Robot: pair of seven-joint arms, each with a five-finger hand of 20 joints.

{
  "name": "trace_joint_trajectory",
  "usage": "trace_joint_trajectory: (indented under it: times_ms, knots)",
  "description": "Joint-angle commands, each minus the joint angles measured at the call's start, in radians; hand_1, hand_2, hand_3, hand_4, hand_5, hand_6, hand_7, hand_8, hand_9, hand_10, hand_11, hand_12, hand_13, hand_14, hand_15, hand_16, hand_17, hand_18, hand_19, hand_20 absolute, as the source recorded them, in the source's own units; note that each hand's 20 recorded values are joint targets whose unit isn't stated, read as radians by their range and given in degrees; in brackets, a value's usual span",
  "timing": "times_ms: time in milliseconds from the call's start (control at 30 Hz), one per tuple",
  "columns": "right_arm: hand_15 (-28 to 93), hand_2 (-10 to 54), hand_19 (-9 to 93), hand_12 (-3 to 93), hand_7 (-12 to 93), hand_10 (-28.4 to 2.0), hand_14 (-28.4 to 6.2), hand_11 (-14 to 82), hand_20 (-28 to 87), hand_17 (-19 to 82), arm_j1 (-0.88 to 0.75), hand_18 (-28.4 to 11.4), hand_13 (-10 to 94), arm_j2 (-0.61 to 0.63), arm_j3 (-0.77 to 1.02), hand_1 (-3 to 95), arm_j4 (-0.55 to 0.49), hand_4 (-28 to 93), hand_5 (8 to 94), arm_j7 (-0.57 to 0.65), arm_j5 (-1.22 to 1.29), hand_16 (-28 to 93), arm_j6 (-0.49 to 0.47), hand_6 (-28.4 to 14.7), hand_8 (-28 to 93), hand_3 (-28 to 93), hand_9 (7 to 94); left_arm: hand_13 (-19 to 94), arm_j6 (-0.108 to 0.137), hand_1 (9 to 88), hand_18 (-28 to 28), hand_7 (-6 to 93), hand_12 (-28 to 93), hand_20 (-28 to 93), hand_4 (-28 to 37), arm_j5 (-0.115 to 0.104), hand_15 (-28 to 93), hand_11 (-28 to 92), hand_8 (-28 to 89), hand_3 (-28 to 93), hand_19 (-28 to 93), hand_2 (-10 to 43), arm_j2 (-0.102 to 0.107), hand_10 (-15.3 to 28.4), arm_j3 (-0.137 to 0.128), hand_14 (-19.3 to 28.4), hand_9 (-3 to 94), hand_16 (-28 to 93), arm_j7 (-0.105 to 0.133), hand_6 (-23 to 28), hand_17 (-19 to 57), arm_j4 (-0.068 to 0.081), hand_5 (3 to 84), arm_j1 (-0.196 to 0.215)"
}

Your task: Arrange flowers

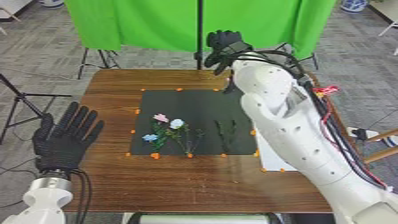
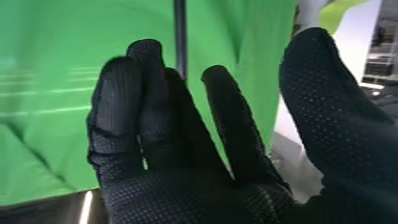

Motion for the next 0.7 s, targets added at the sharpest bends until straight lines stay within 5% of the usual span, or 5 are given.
trace_joint_trajectory:
  times_ms: [33,367,500,600,700]
  knots:
    - [46,-9.5,78,17.6,13,-23.9,-20.6,12.5,26,29,-0.123,-26.0,42,0.266,0.104,41.2,-0.029,-28,46.5,0.099,0.036,16,-0.033,-10.1,-8,75,43.8,29,-0.005,24.6,15.6,10.6,14,16,-28.3,0.006,32,14,-7,70,31,13.4,-0.013,14.9,-0.011,15.8,38.7,-2,-0.005,8.4,-5.0,0.002,44.0,0.027]
    - [44,-9.5,77,16.8,13,-22.7,-20.5,11.7,25,28,-0.193,-25.7,42,0.285,0.254,41.5,0.066,-28,45.7,0.179,0.072,15,-0.111,-9.5,-9,76,43.3,29,-0.009,24.7,15.3,10.4,14,16,-28.3,0.002,32,14,-7,71,30,13.2,-0.030,14.7,-0.024,15.4,38.2,-2,0.003,8.4,-4.6,-0.001,43.8,0.040]
    - [44,-9.5,78,17.3,15,-21.4,-19.2,12.5,26,27,-0.221,-24.8,41,0.256,0.313,42.3,0.112,-28,46.7,0.016,0.022,16,-0.133,-8.9,-9,76,43.7,29,-0.011,24.8,15.3,10.5,14,16,-28.3,0.004,32,14,-7,70,30,13.3,-0.032,14.7,-0.022,15.5,38.1,-2,0.007,8.5,-4.5,0.002,43.8,0.044]
    - [42,-9.5,76,17.2,19,-19.1,-17.1,13.6,29,25,-0.241,-22.7,38,0.243,0.343,44.4,0.140,-28,44.1,-0.147,-0.099,17,-0.135,-7.0,-11,79,41.0,29,-0.002,24.9,15.3,10.7,14,16,-28.3,0.003,32,15,-7,70,30,13.3,-0.030,14.6,-0.003,15.5,38.2,-2,0.044,8.3,-4.5,0.008,43.8,0.038]
    - [42,-9.5,76,17.3,23,-17.3,-15.2,15.1,31,24,-0.263,-21.8,38,0.234,0.349,45.8,0.141,-28,43.2,-0.198,-0.141,17,-0.124,-5.2,-12,81,40.3,29,-0.004,25.0,15.2,11.3,14,16,-28.3,-0.002,32,15,-7,71,30,13.4,-0.033,14.4,-0.003,15.1,38.3,-2,0.035,8.0,-4.3,0.007,43.8,0.041]
